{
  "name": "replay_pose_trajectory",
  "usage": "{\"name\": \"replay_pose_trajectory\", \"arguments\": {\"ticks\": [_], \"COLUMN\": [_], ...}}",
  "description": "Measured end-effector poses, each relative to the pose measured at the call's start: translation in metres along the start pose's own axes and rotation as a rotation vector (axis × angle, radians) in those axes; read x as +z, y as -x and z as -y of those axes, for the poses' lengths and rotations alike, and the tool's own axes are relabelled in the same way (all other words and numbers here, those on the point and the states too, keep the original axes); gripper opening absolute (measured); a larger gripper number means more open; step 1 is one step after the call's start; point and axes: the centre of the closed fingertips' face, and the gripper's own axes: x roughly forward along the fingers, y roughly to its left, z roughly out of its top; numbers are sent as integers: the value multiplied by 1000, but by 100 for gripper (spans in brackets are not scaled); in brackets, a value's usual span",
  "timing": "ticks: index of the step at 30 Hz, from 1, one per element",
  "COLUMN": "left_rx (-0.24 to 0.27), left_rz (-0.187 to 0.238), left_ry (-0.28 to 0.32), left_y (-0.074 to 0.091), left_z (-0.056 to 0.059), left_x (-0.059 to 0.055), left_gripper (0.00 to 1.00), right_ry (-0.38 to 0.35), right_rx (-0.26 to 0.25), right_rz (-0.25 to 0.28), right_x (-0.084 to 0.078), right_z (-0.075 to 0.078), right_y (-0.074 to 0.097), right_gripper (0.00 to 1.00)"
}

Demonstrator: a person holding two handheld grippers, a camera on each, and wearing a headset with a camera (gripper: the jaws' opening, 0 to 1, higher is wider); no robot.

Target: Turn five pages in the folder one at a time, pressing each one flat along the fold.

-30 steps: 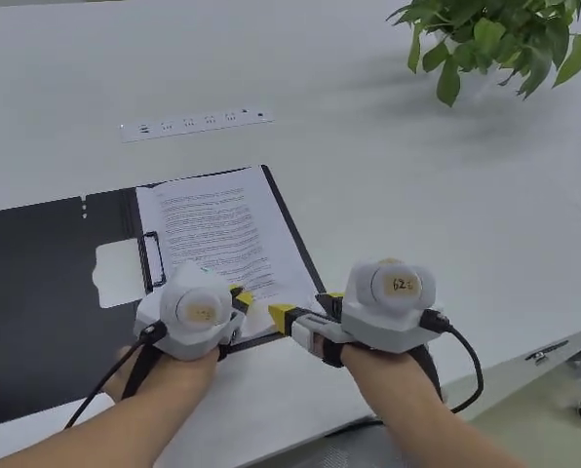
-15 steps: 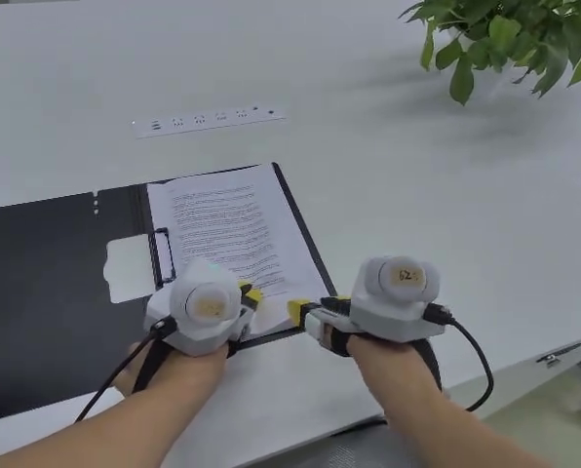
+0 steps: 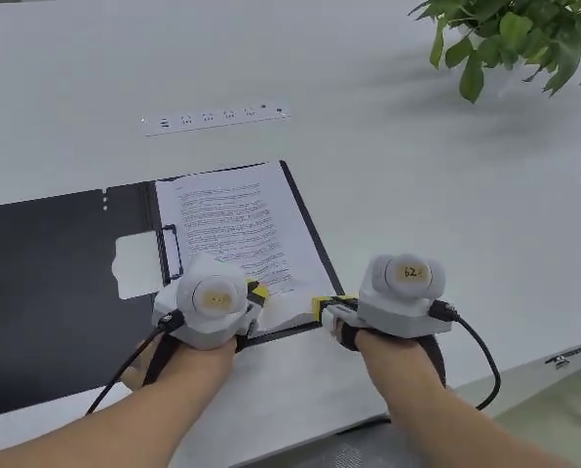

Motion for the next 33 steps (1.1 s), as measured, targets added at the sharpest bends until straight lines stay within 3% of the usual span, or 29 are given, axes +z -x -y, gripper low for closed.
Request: {"name": "replay_pose_trajectory", "arguments": {"ticks": [11, 16, 20, 25, 26, 28, 33], "left_rx": [6, 2, -3, 1, 3, 11, 51], "left_rz": [-16, -39, -56, 3, 37, 46, 108], "left_ry": [21, 118, 97, 99, 104, 97, 92], "left_y": [0, 6, 20, 47, 54, 65, 98], "left_z": [0, -2, -5, -15, -18, -24, -48], "left_x": [1, 1, 0, 13, 18, 21, 32], "left_gripper": [4, 5, 18, 17, 18, 16, 18], "right_ry": [-103, -112, -97, -116, -123, -120, -119], "right_rx": [15, 33, 71, 111, 123, 139, 188], "right_rz": [39, 72, 130, 189, 209, 223, 262], "right_x": [6, 13, 25, 40, 45, 51, 63], "right_z": [0, -6, -18, -36, -41, -50, -74], "right_y": [5, 10, 17, 30, 33, 38, 47], "right_gripper": [0, 0, 0, 0, 0, 0, 0]}}
